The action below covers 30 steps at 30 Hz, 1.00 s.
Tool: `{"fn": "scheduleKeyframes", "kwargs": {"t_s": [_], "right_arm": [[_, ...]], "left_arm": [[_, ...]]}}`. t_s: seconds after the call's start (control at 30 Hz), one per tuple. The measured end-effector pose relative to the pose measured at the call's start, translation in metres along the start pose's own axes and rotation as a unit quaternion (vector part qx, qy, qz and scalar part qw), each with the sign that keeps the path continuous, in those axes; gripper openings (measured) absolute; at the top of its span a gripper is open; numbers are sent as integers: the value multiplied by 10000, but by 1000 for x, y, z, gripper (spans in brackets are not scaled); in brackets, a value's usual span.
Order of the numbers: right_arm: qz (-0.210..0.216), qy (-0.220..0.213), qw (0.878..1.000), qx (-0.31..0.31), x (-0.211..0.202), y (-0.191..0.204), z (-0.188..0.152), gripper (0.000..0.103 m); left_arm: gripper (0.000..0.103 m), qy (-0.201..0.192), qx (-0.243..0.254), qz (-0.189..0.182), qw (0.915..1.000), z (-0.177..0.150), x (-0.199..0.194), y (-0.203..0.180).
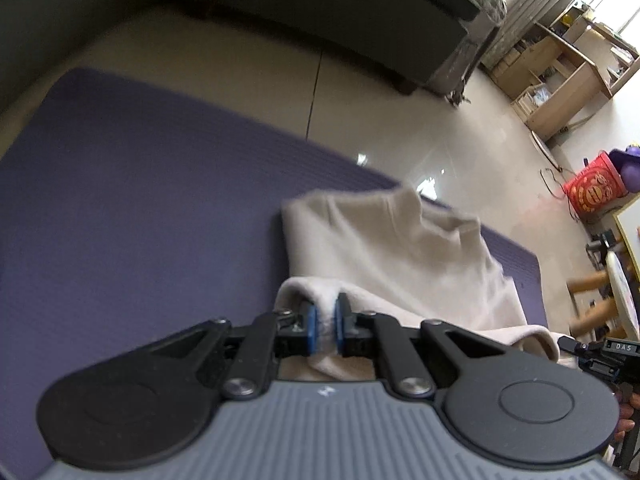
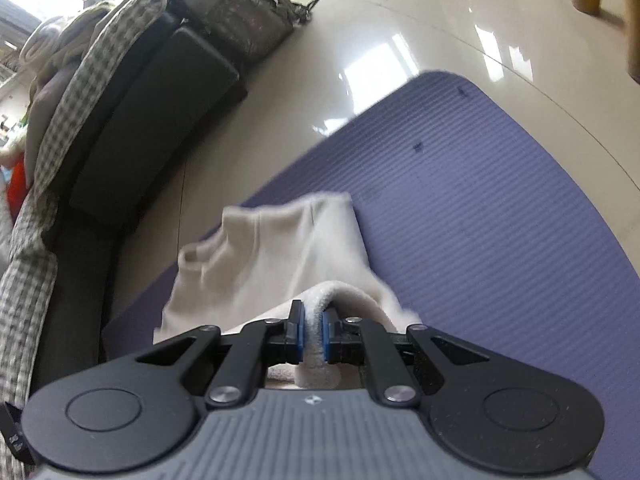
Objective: Fold clothes
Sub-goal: 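Lift the hem with both grippers and fold it over toward the collar, then open both grippers to release the folded hem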
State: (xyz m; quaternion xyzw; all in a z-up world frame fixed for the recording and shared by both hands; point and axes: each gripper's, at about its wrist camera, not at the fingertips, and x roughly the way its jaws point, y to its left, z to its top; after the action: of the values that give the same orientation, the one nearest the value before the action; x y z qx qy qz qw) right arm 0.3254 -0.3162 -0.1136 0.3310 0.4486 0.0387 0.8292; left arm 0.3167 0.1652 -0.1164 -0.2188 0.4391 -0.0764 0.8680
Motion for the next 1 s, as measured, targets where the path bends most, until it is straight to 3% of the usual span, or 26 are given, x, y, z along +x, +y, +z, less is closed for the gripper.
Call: {"fn": "scheduleKeyframes", "kwargs": {"t_s": [0.17, 0.33, 0.47, 0.53, 0.6, 0.63, 0.7, 0.87, 1.0], "right_arm": [[-118, -189, 9995, 240, 23, 2, 18, 7], [-140, -444, 9977, 487, 45, -3, 27, 12], [-181, -754, 9956, 530, 46, -4, 30, 43], [-263, -1065, 9935, 299, 38, 0, 35, 47], [-300, -1236, 9919, 73, 31, 4, 38, 47], [-336, -1276, 9912, -88, 30, 6, 38, 47], [-408, -1351, 9891, -409, 27, 11, 37, 47], [-610, -1116, 9839, -1254, 45, 26, 27, 47], [-951, -1046, 9590, -2458, 69, 50, 16, 47]], "left_arm": [[9, -113, -104, 21, 9999, 33, 41, 0], [9, -233, 5, 130, 9996, 44, 68, -4], [15, -49, -74, 247, 9997, 46, 88, 1], [20, -38, -266, 196, 9994, 46, 87, 8], [51, -213, -303, 304, 9989, 47, 80, 12], [55, -338, -282, 395, 9982, 47, 75, 14], [58, -451, -248, 439, 9977, 48, 67, 20], [60, -264, -120, 385, 9988, 43, 62, 34], [63, -264, 103, 425, 9987, 36, 64, 34]]}}
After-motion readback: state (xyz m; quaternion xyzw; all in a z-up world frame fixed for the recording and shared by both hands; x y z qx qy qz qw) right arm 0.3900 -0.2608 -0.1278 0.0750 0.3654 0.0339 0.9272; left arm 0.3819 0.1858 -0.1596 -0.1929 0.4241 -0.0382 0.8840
